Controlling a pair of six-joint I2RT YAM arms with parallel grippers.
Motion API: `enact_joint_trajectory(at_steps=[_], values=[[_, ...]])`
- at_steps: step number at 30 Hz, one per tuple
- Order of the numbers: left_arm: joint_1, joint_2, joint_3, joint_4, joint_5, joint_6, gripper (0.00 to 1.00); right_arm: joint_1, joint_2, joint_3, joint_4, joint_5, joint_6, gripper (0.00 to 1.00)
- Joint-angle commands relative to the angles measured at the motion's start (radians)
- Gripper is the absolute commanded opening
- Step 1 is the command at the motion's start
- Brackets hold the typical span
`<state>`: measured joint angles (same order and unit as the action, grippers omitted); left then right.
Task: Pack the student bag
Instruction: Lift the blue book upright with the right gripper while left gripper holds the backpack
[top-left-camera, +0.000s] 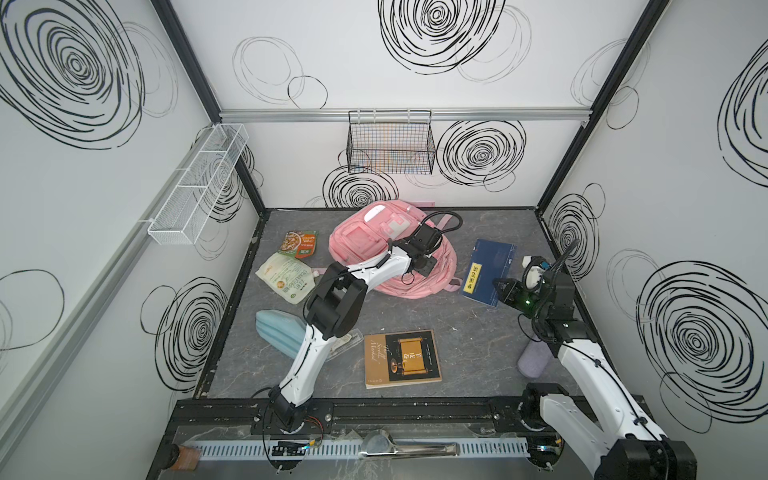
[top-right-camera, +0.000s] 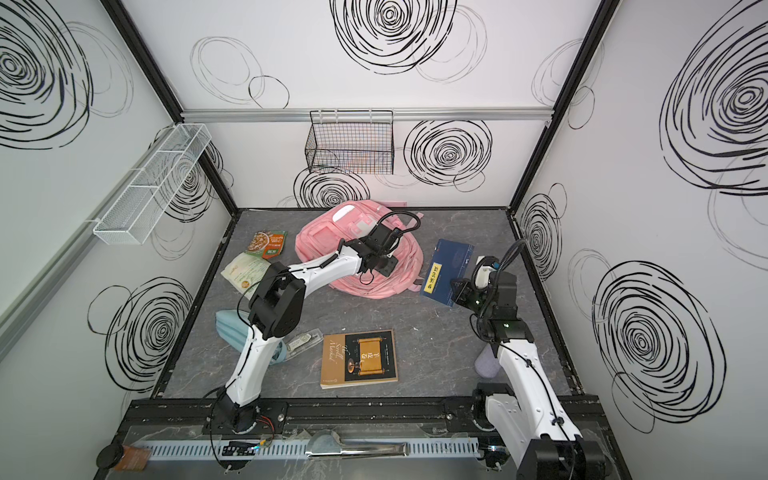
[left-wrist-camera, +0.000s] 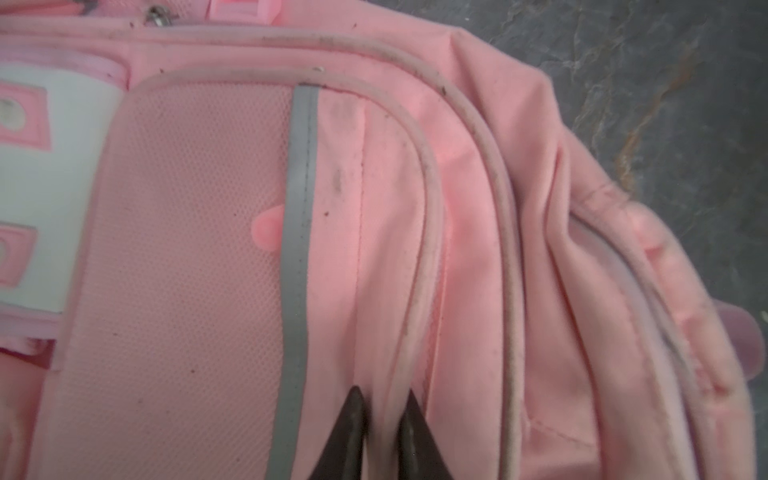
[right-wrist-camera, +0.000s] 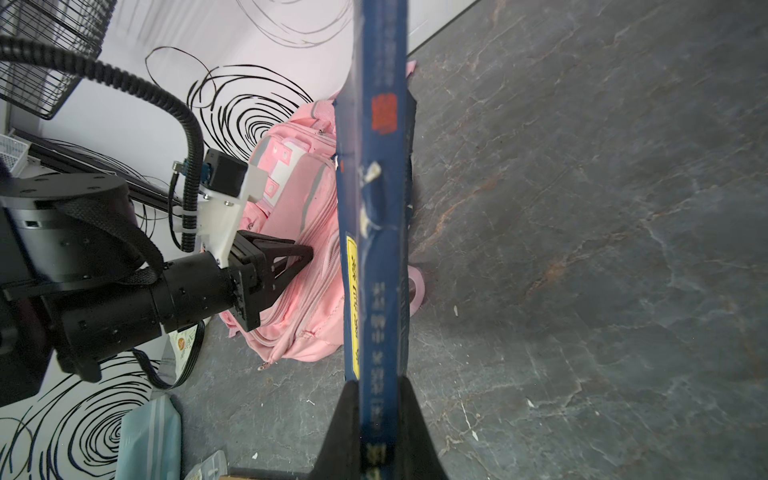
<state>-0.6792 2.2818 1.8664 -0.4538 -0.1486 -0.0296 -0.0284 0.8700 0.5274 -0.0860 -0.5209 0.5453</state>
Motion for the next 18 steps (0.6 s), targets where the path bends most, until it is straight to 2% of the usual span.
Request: enact_joint_trajectory(at_steps=[1,2,6,10,14,18], values=[[0.050,-0.025,0.039,-0.028,0.018,-0.023,0.06,0.012,-0.011,0.059,0.016,0.012,0.000,0.00],[0.058,-0.043,0.038,-0.025,0.037,-0.033,0.00,0.015,-0.013,0.068,0.015,0.009,0.006,0.00],[0.084,-0.146,0.017,0.009,0.154,-0.087,0.00,0.024,-0.013,0.103,0.035,-0.022,0.048,0.00],[0.118,-0.244,-0.019,0.068,0.283,-0.146,0.00,0.027,-0.015,0.111,0.111,-0.093,0.144,0.00],[0.154,-0.312,-0.064,0.148,0.446,-0.218,0.00,0.030,-0.007,0.065,0.295,-0.159,0.310,0.00],[0.190,-0.365,-0.134,0.265,0.595,-0.319,0.00,0.039,0.049,0.022,0.443,-0.159,0.426,0.00]])
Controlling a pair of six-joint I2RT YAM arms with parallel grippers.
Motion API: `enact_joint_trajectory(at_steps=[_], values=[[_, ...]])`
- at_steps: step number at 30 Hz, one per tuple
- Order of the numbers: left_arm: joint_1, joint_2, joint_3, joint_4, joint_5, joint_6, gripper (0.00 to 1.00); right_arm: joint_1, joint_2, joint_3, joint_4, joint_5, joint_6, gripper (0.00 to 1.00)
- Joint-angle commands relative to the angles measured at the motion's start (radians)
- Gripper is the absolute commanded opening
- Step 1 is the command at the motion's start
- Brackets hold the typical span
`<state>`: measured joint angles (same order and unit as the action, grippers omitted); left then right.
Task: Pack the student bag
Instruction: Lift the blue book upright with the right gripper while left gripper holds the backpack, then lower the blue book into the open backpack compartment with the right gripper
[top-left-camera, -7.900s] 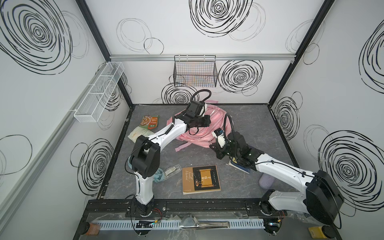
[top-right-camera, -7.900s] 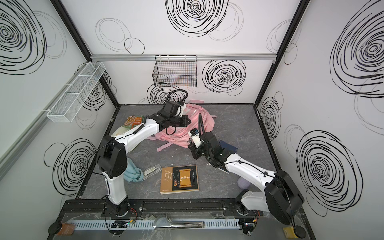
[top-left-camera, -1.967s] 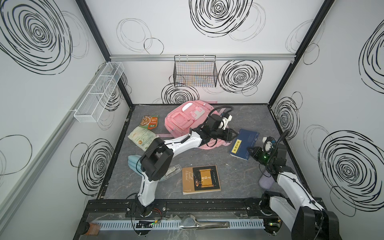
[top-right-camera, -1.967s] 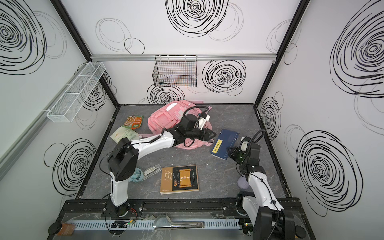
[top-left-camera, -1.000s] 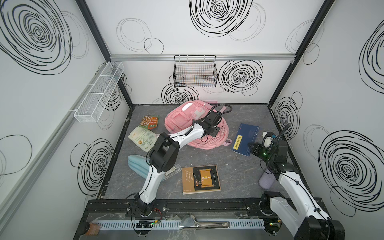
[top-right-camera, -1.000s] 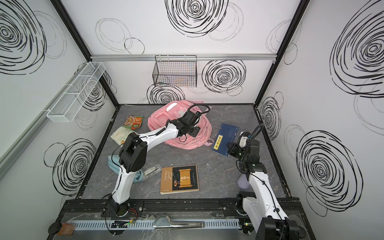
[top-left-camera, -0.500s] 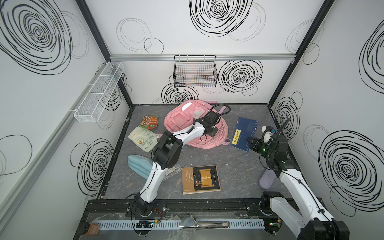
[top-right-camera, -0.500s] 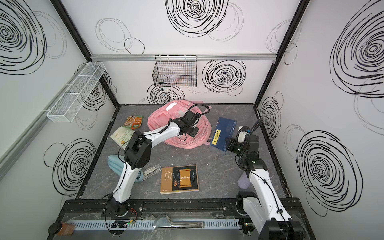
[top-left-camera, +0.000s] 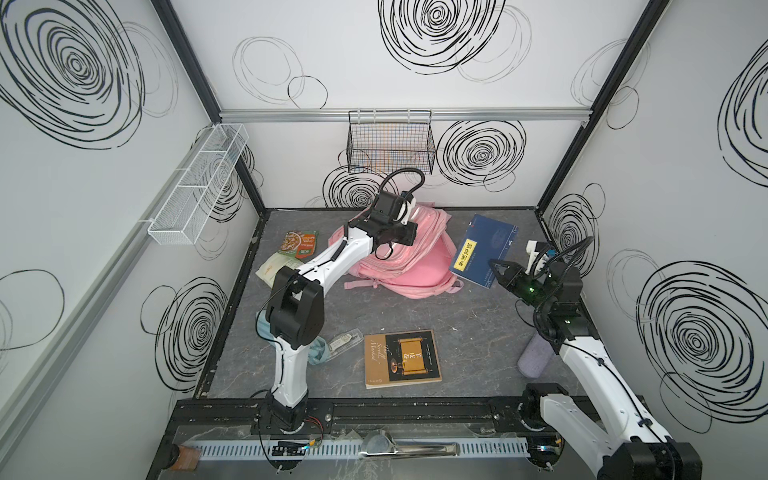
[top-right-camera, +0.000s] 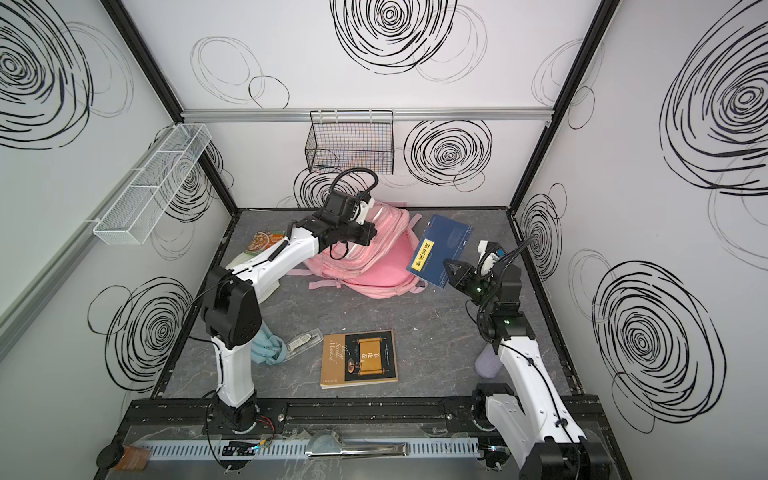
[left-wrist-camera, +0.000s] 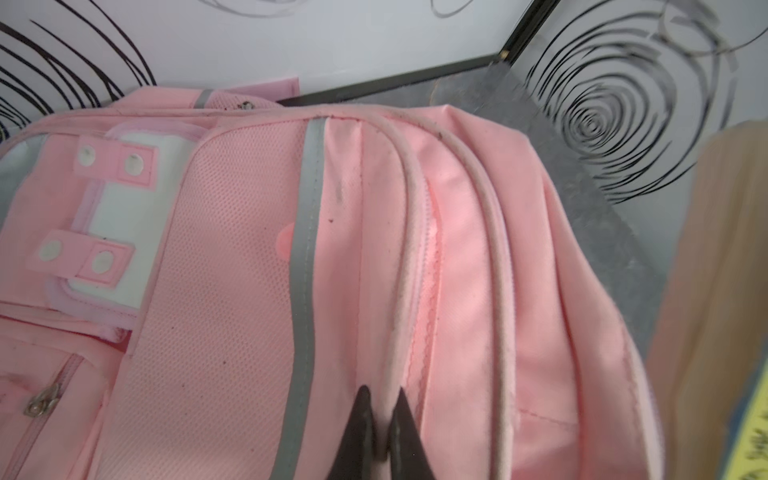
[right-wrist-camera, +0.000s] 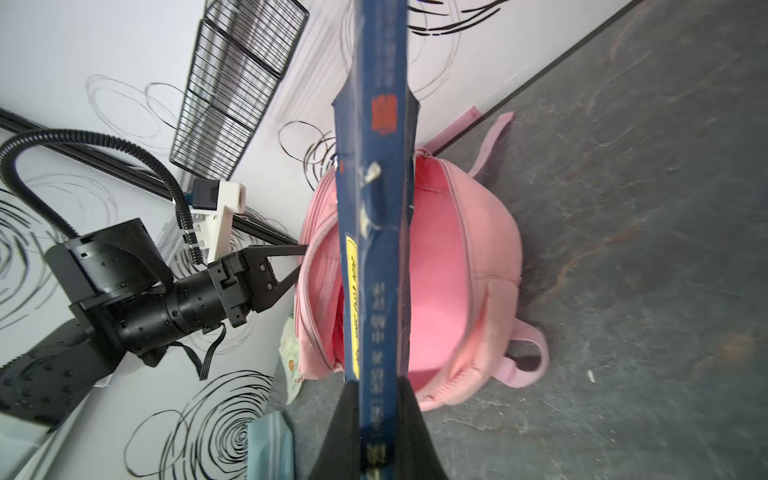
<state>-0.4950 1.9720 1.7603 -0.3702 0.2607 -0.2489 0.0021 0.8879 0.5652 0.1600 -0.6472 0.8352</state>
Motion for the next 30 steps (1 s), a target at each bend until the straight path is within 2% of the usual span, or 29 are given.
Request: enact_joint_trajectory(at_steps=[1,7,11,15,22,30], values=[[0.010,-0.062,-0.038,0.201,0.211,-0.111,0.00,0.011,0.048,-0.016,0.212,-0.032,0.154,0.00],[0.018,-0.087,-0.090,0.303,0.330,-0.174,0.00,0.067,0.213,-0.010,0.341,-0.011,0.246,0.00],[0.015,-0.100,-0.131,0.384,0.390,-0.241,0.00,0.145,0.356,0.006,0.442,0.008,0.303,0.00],[0.012,-0.107,-0.146,0.422,0.417,-0.265,0.00,0.219,0.489,0.031,0.527,0.047,0.337,0.00],[0.004,-0.130,-0.177,0.475,0.449,-0.298,0.00,0.262,0.685,0.063,0.690,0.081,0.416,0.00],[-0.001,-0.145,-0.210,0.528,0.473,-0.334,0.00,0.306,0.860,0.161,0.745,0.115,0.454,0.00]])
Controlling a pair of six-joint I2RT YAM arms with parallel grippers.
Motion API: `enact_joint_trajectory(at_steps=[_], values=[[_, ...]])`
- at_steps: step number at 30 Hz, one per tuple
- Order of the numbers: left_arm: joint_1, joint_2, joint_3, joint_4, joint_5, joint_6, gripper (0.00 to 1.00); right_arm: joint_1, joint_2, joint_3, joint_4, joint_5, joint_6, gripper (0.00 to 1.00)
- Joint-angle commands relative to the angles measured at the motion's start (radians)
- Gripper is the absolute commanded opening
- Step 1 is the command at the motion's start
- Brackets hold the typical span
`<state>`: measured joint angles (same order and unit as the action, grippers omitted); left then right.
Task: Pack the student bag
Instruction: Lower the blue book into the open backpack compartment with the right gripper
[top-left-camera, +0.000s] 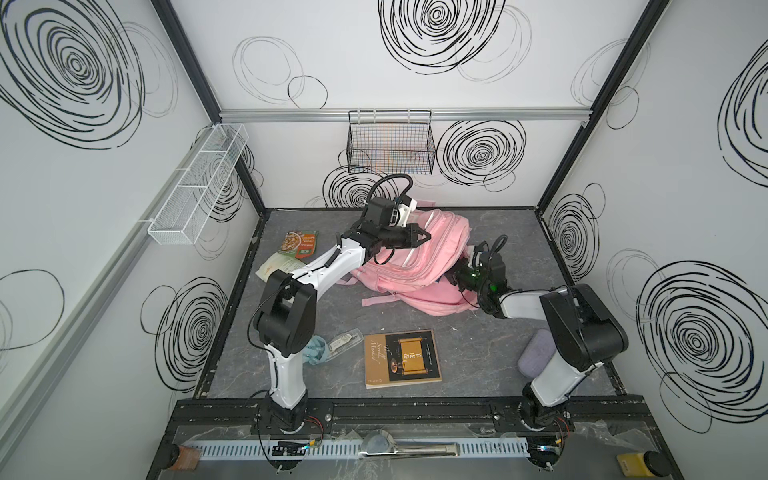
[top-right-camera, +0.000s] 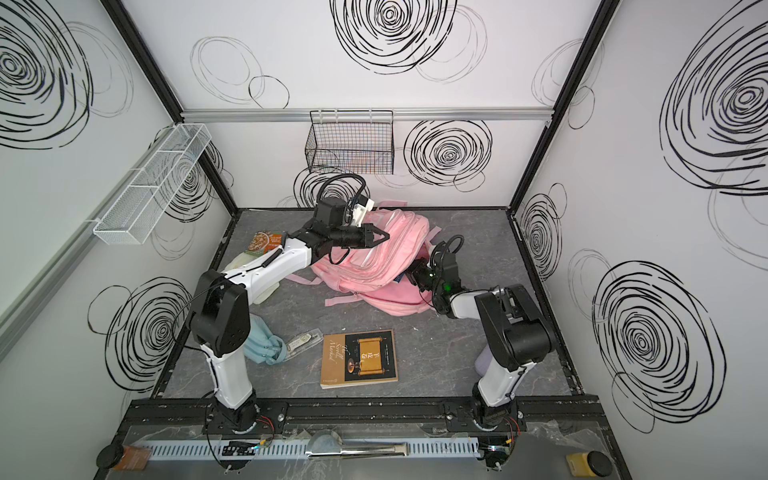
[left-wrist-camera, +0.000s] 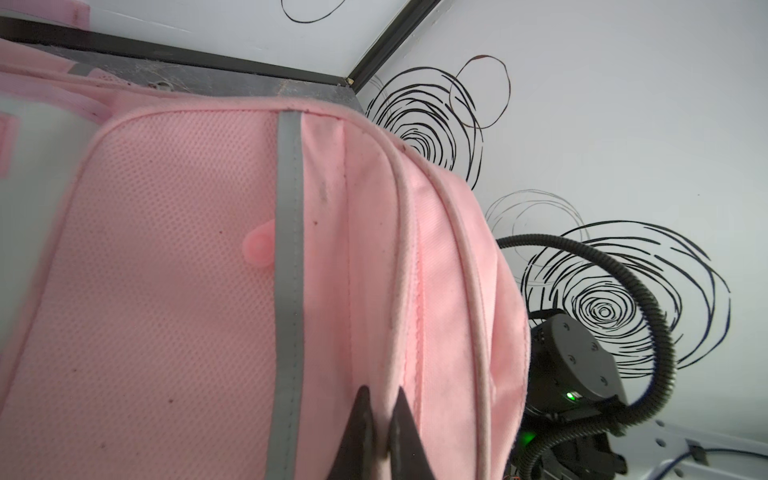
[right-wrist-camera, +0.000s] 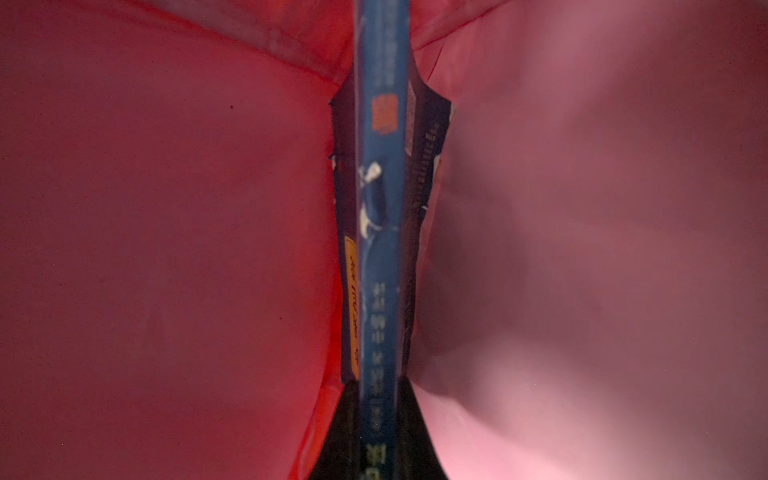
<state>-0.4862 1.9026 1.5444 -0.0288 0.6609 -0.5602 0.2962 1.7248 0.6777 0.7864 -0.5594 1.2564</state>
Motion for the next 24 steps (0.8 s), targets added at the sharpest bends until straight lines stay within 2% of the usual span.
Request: enact_joint_trajectory(at_steps=[1,7,12,16,18,24], values=[[-0.011,-0.076,0.001,0.189,0.074,-0.024,0.00,0.016,0.043,0.065,0.117,0.037,0.035,0.00],[-0.013,-0.073,-0.009,0.196,0.075,-0.026,0.00,0.032,0.191,0.170,0.112,0.060,0.050,0.01],[-0.009,-0.063,-0.018,0.212,0.073,-0.033,0.00,0.013,0.268,0.208,0.075,0.012,0.044,0.32],[-0.006,-0.048,-0.026,0.227,0.071,-0.049,0.00,-0.021,0.140,0.163,-0.190,0.142,-0.101,0.59],[-0.003,-0.044,-0.026,0.228,0.062,-0.047,0.00,-0.037,0.060,0.143,-0.291,0.190,-0.165,0.68],[0.000,-0.023,-0.016,0.196,-0.015,-0.018,0.00,-0.094,-0.119,0.056,-0.416,0.149,-0.279,0.70]])
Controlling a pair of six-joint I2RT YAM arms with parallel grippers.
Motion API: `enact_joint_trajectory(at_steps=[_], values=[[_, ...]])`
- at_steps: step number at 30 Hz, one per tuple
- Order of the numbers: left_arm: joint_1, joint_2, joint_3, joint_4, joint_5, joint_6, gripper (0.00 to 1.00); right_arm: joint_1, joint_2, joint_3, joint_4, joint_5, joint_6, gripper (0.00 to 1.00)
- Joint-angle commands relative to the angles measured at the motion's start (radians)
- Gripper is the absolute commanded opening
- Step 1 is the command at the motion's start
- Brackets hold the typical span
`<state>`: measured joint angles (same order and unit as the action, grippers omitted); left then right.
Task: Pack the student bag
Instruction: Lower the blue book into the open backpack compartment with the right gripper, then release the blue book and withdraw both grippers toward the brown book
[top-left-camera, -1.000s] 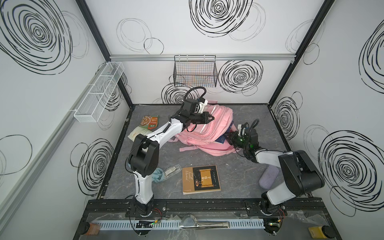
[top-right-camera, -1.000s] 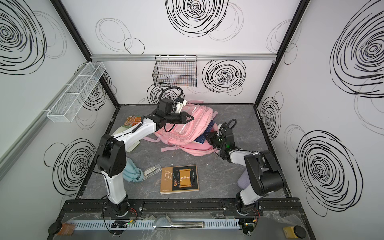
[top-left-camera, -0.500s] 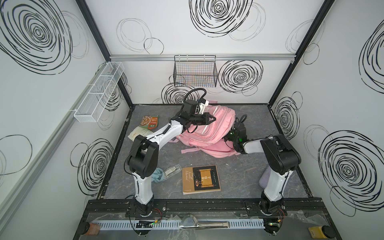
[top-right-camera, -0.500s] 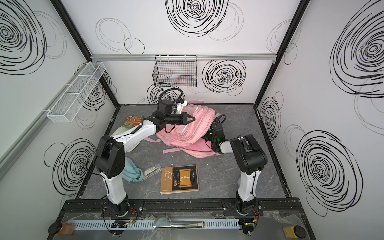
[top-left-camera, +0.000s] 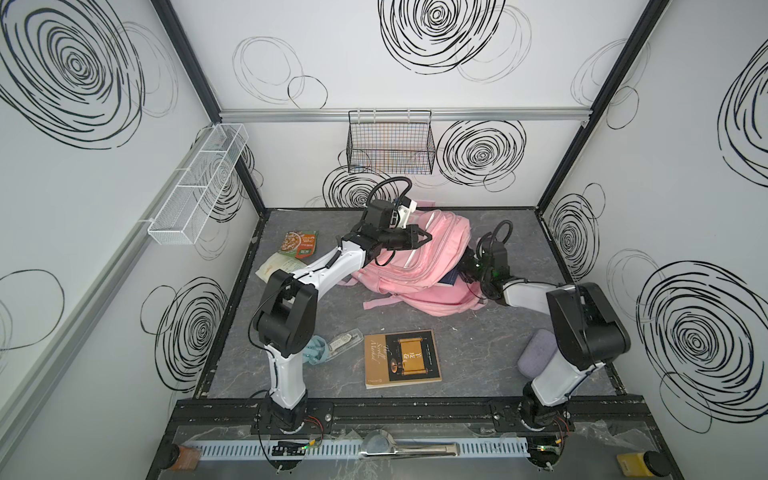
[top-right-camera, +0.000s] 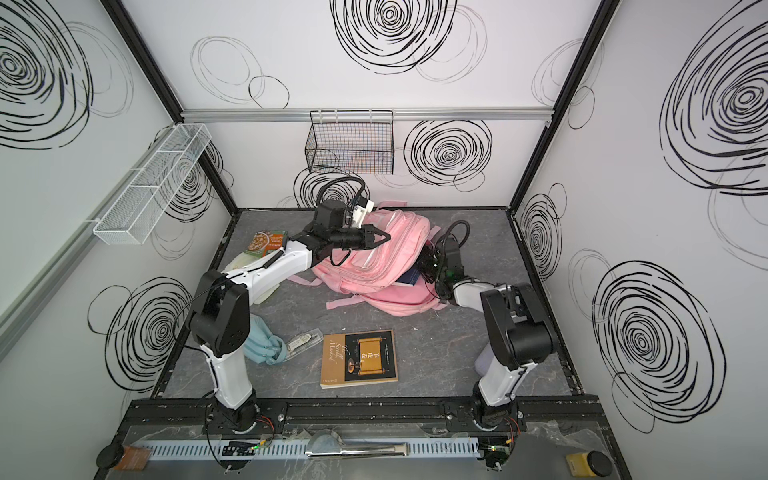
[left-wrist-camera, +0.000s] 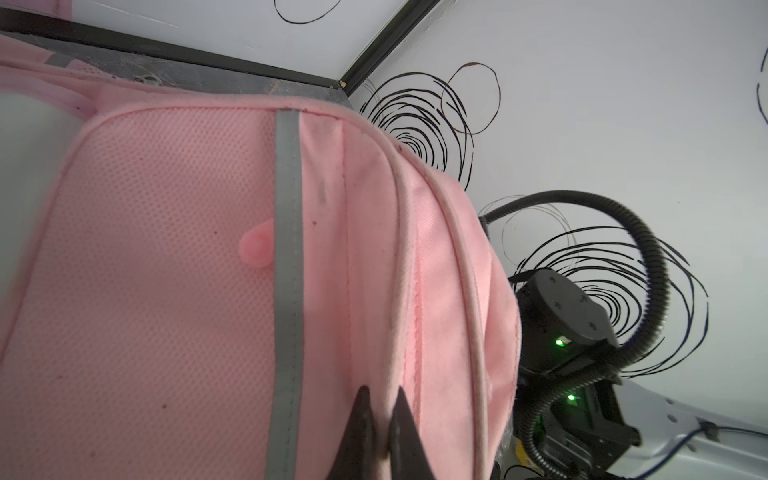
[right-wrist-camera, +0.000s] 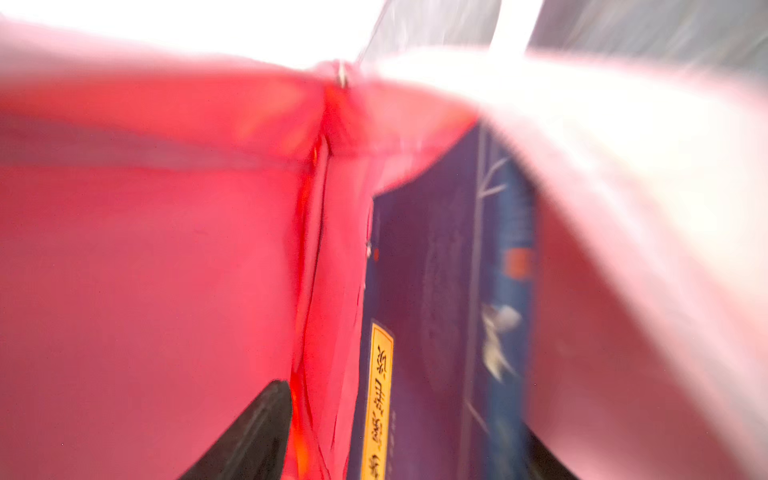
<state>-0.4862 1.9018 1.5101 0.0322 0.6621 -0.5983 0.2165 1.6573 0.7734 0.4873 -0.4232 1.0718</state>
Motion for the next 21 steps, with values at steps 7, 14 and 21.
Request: enact_joint_trajectory(at_steps=[7,14,21], values=[[-0.019,0.006,0.024,0.139,-0.022,0.012,0.00,-0.051,-0.102,-0.136,-0.105,-0.062,-0.139,0.65],[-0.048,0.019,0.034,0.133,0.002,0.012,0.00,-0.012,0.034,-0.080,-0.027,-0.159,-0.096,0.55],[-0.034,0.015,0.045,0.137,-0.021,0.009,0.02,-0.026,-0.112,-0.149,-0.081,-0.190,-0.145,0.57]])
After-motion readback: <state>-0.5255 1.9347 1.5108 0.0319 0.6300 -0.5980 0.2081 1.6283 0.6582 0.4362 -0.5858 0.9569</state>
